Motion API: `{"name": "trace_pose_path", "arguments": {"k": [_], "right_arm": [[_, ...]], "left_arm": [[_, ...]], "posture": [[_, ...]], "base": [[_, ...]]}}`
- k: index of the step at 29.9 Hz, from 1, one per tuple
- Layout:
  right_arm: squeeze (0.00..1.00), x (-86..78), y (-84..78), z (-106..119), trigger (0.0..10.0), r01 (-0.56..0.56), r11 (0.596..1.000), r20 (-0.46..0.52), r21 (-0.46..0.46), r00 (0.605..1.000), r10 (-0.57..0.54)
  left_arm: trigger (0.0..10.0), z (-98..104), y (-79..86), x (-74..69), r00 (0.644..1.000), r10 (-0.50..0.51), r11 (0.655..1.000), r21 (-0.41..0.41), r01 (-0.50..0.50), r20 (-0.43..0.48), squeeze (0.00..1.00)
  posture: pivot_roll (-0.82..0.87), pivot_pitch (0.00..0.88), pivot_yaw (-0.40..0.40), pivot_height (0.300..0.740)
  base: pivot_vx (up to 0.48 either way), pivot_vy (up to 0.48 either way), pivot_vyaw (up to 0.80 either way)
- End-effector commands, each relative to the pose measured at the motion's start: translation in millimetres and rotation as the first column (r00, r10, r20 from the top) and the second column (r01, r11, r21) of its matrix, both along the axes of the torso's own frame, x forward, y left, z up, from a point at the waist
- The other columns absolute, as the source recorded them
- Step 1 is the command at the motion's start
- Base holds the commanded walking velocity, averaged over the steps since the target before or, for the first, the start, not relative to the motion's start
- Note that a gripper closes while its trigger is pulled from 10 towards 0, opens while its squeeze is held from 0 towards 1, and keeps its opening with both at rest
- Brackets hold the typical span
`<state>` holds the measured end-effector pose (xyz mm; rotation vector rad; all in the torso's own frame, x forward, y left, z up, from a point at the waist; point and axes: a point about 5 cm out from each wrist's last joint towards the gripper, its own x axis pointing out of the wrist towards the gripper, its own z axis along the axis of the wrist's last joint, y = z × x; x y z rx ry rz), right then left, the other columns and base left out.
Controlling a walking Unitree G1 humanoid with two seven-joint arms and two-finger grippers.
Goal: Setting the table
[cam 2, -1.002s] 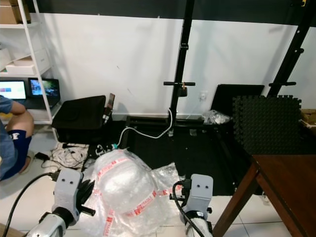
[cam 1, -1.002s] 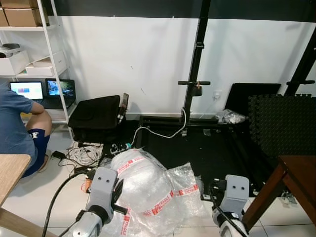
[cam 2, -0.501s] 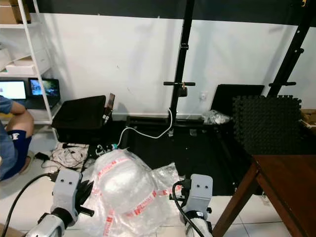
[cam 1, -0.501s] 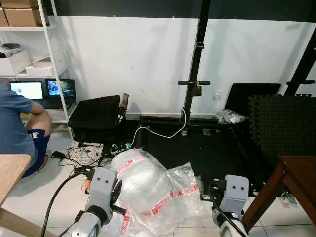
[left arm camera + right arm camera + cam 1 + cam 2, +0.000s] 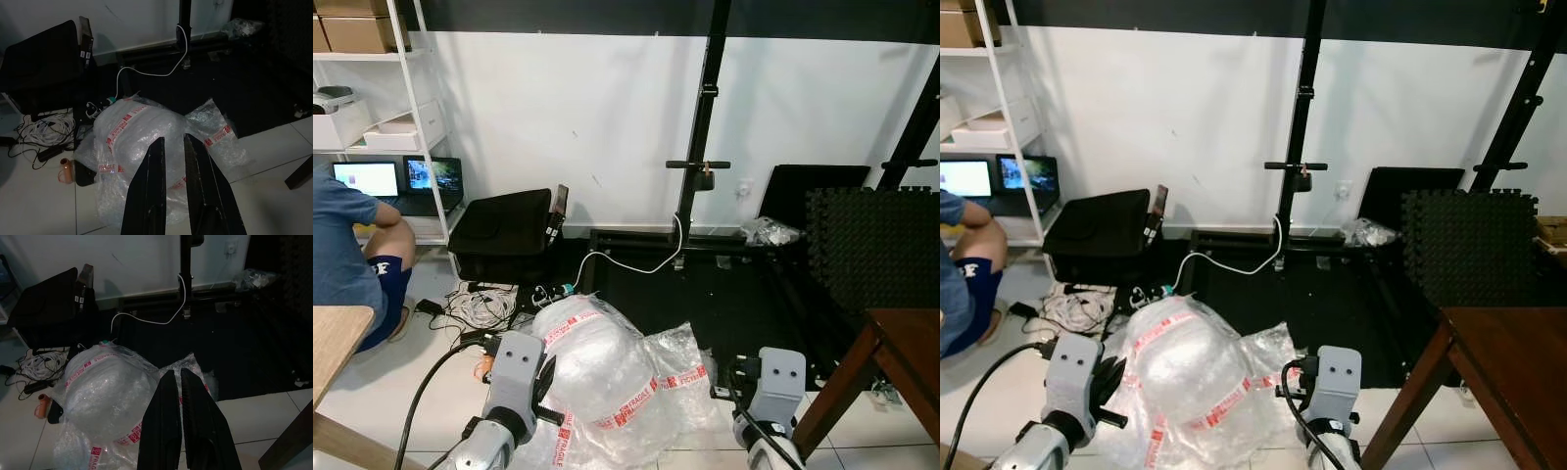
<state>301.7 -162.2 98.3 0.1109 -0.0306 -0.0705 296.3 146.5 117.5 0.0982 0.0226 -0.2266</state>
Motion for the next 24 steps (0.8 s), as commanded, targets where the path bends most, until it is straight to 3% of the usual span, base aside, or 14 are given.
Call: {"name": "trace_pose_path", "arguments": {"k": [1, 24], "right_arm": [[0.0, -2.4, 0.0, -6.5, 10.0, 0.003, 1.0, -0.023, 0.008, 1.0, -0.003], [0.0, -4.0, 0.0, -7.9, 10.0, 0.001, 1.0, -0.031, 0.014, 1.0, -0.001]], "left_arm": [[10.0, -6.1, 1.8, -0.9, 1.0, 0.008, 1.0, 0.005, -0.007, -0.022, 0.0], [10.0, -6.8, 1.1, -2.7, 1.0, 0.007, 1.0, 0.004, -0.007, -0.026, 0.0]], "posture": [[0.02, 0.08, 0.066, 0.74], [0.02, 0.088, 0.066, 0.74]], "base": [[0.0, 0.0, 0.0], [0.0, 0.0, -0.02]]}}
